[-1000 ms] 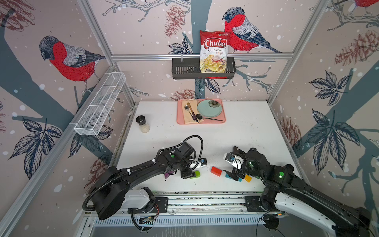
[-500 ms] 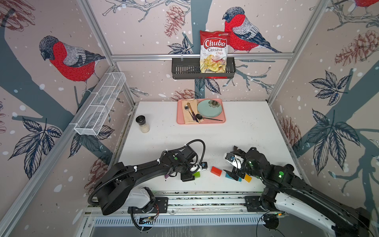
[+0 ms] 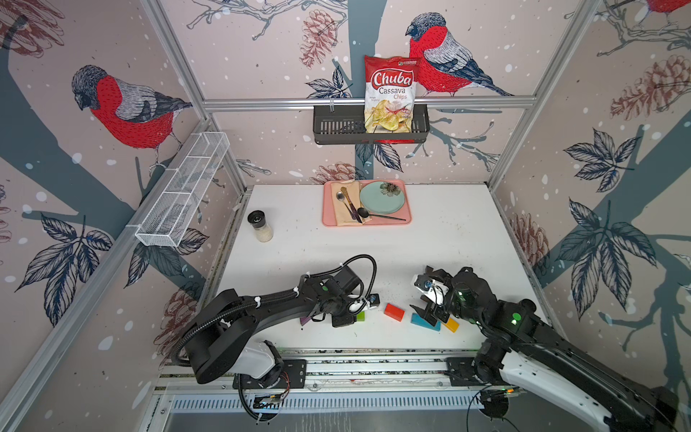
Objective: Assemble a small pinwheel with building blocks
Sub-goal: Pick up the building block from the center of the board, then place the building block at the center of the board.
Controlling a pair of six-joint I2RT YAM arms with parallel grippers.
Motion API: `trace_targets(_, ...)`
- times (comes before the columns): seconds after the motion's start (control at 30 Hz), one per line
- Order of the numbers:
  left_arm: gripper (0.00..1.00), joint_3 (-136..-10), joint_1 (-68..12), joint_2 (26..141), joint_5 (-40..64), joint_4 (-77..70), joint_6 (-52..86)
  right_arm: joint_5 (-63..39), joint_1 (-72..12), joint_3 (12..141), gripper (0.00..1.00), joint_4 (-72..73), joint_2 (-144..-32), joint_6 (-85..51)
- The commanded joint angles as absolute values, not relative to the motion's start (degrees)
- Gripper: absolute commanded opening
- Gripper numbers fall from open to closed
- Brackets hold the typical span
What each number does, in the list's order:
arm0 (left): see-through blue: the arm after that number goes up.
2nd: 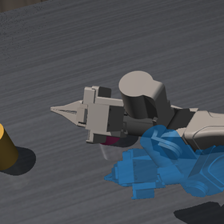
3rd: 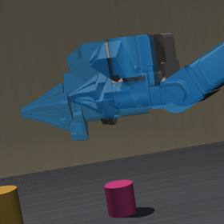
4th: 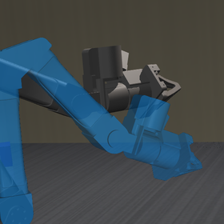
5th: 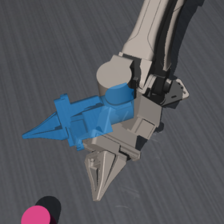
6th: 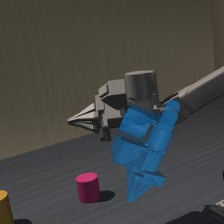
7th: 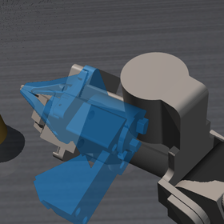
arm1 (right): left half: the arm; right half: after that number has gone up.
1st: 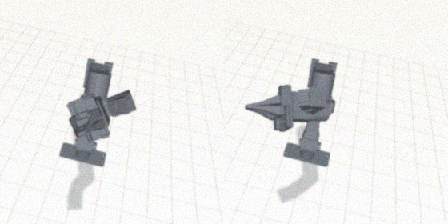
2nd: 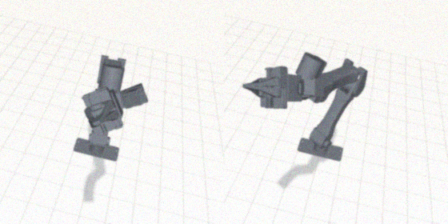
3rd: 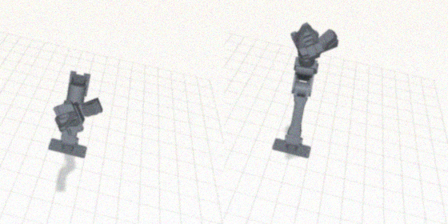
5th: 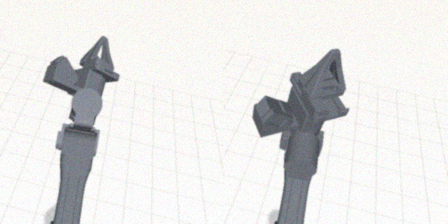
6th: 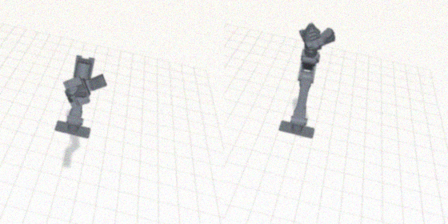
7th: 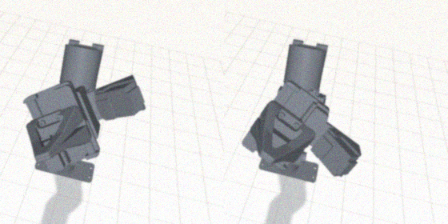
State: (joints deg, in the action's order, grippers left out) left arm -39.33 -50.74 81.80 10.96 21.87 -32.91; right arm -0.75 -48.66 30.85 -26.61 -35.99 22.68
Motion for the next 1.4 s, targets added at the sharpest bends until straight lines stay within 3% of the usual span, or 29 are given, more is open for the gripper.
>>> trace_targets(0.0,0.30,-41.3,-50.8,83.9,11.2,23.2,-33.2,-1.3,-47.8,30.8,0.99,-25.7,-35.5,23.4)
trace_targets(0.13,0.23,-42.9,-50.4,86.7,11.6,22.7,-35.8,-0.9,-46.0,30.5,1.00,-24.5,-34.6,23.9)
trace_targets(0.3,0.22,-49.4,-44.5,90.8,15.0,21.7,-38.2,-1.9,-42.5,30.3,0.99,-23.1,-33.9,26.2)
trace_targets(0.5,0.23,-67.8,-39.9,104.2,21.4,29.8,-45.3,-3.6,-39.6,30.3,0.99,-20.6,-36.5,30.0)
trace_targets(0.63,0.23,-78.3,-39.5,113.0,20.4,33.5,-47.1,-5.0,-37.9,30.5,0.99,-19.0,-36.6,30.6)
trace_targets(1.03,0.28,-83.9,-38.0,118.2,18.9,36.9,-48.8,-6.4,-35.3,32.3,1.00,-21.1,-36.9,32.8)
trace_targets(1.27,0.40,-84.8,-37.9,118.9,16.4,36.3,-48.7,-8.6,-32.5,32.9,1.00,-21.3,-37.3,34.0)
trace_targets(1.37,0.59,-85.0,-37.9,119.2,16.4,36.0,-48.7,-9.3,-31.7,33.3,0.99,-21.5,-38.0,34.4)
